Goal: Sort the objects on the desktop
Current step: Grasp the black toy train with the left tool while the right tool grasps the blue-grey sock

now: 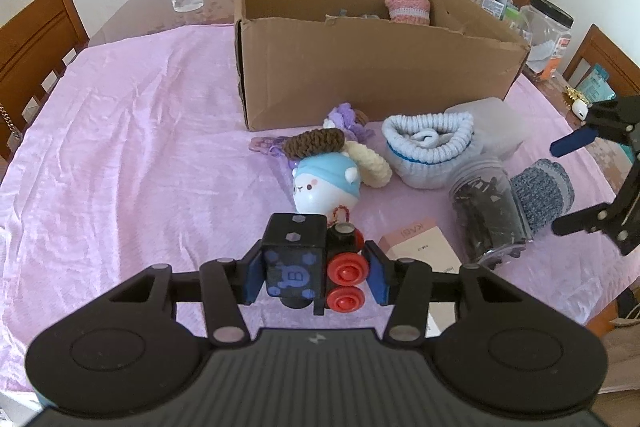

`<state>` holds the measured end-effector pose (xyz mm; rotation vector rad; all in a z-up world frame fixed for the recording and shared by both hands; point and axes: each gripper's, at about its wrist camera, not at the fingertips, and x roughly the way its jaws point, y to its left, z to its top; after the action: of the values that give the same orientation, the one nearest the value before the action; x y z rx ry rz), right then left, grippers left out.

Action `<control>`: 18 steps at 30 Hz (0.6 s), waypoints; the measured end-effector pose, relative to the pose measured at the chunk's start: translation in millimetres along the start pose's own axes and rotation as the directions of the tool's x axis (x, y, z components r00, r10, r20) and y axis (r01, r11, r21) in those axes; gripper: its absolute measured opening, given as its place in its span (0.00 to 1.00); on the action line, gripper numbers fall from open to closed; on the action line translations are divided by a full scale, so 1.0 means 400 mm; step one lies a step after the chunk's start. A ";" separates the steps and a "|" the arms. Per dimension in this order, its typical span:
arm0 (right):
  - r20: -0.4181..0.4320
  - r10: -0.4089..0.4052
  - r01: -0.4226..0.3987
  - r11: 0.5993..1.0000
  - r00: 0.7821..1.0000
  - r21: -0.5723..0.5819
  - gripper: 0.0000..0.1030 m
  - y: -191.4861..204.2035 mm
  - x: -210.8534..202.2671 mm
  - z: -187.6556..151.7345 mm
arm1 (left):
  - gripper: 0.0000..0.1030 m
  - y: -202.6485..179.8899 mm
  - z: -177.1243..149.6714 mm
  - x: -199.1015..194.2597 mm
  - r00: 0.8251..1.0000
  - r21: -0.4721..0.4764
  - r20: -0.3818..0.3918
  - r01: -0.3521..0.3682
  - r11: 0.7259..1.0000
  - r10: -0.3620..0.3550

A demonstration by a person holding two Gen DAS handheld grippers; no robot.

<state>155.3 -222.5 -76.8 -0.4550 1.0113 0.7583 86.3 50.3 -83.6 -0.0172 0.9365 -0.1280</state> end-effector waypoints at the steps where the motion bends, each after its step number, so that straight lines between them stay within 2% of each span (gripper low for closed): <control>1: -0.008 0.001 -0.001 1.000 1.000 -0.010 0.96 0.001 0.009 -0.002 | 0.48 -0.001 0.000 -0.002 1.000 0.000 -0.001 -0.002 1.000 0.002; 8: -0.043 -0.004 0.001 0.996 0.999 -0.087 0.93 0.020 0.061 -0.008 | 0.48 -0.011 -0.002 -0.012 1.000 0.000 -0.003 -0.004 1.000 0.004; 14: -0.057 0.004 -0.010 0.994 0.998 -0.109 0.91 0.019 0.088 -0.006 | 0.48 -0.015 0.002 -0.015 1.000 -0.006 -0.002 -0.009 1.000 0.009; 18: -0.063 0.031 -0.038 0.994 0.997 -0.101 0.82 0.011 0.094 -0.002 | 0.48 -0.019 0.009 -0.021 1.000 -0.001 0.000 -0.007 1.000 0.007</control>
<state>163.3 -206.8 -110.5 -0.5530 1.0434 0.8339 83.2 43.5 -74.2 -0.0150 0.9364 -0.1210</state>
